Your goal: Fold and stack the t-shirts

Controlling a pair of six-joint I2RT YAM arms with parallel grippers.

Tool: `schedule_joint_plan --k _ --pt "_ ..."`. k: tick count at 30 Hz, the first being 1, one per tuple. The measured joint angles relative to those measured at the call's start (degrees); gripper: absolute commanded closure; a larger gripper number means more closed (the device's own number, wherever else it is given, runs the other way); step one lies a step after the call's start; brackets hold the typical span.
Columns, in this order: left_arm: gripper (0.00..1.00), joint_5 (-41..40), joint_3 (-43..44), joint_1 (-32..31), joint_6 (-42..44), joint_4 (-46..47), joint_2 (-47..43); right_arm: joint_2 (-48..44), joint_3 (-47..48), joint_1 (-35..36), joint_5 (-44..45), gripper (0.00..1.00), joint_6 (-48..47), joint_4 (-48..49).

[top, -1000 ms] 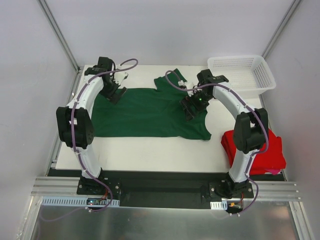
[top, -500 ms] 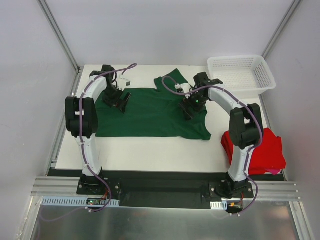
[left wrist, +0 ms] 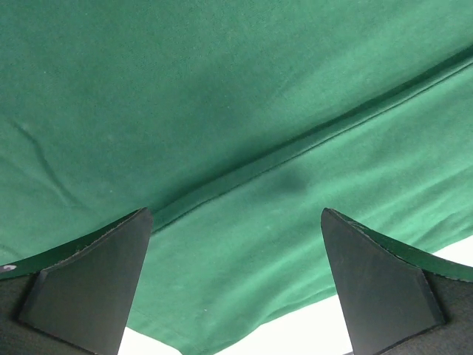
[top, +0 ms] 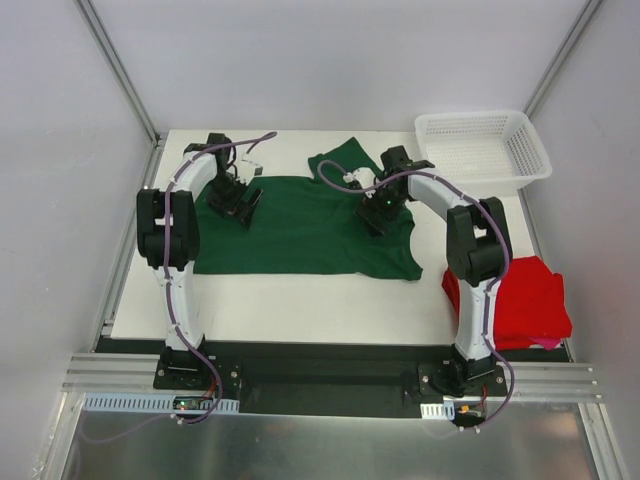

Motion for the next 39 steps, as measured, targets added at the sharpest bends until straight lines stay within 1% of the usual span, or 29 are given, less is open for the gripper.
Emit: schedule_joint_plan --k 4,7,11,15,19,23,30,36,39 --pt "0.01 -0.37 1.07 0.02 0.9 -0.15 1.01 3.5 3.32 -0.37 1.44 0.04 -1.22 -0.28" --pt "0.01 -0.57 2.1 0.02 1.31 -0.15 1.05 5.95 7.67 -0.79 2.32 0.04 -1.88 -1.55" --pt "0.01 -0.87 2.03 0.02 1.7 -0.13 1.05 6.47 9.11 -1.22 2.97 0.04 -2.8 -2.34" --pt "0.01 -1.31 0.04 0.02 2.62 0.09 1.05 5.55 5.22 -1.4 3.23 0.04 -3.98 -2.16" --pt "0.01 -1.9 -2.71 0.13 3.3 0.26 0.81 1.07 -1.42 -1.4 3.63 0.04 -5.49 -2.45" --pt "0.01 -2.03 -6.16 0.37 4.33 1.2 -2.08 -1.66 -5.95 -1.31 4.46 0.04 -6.43 -1.7" --pt "0.01 -2.38 -14.43 0.39 5.77 1.88 -8.76 -3.93 -9.4 -0.68 5.18 0.04 -6.91 -0.92" --pt "0.01 -2.03 -21.29 0.39 5.79 3.13 -14.69 -4.46 -10.08 -0.15 5.73 0.04 -7.02 -0.98" --pt "0.01 -1.9 -24.04 0.39 5.88 3.45 -16.06 -4.46 -10.01 0.02 5.97 0.04 -7.13 -1.09"
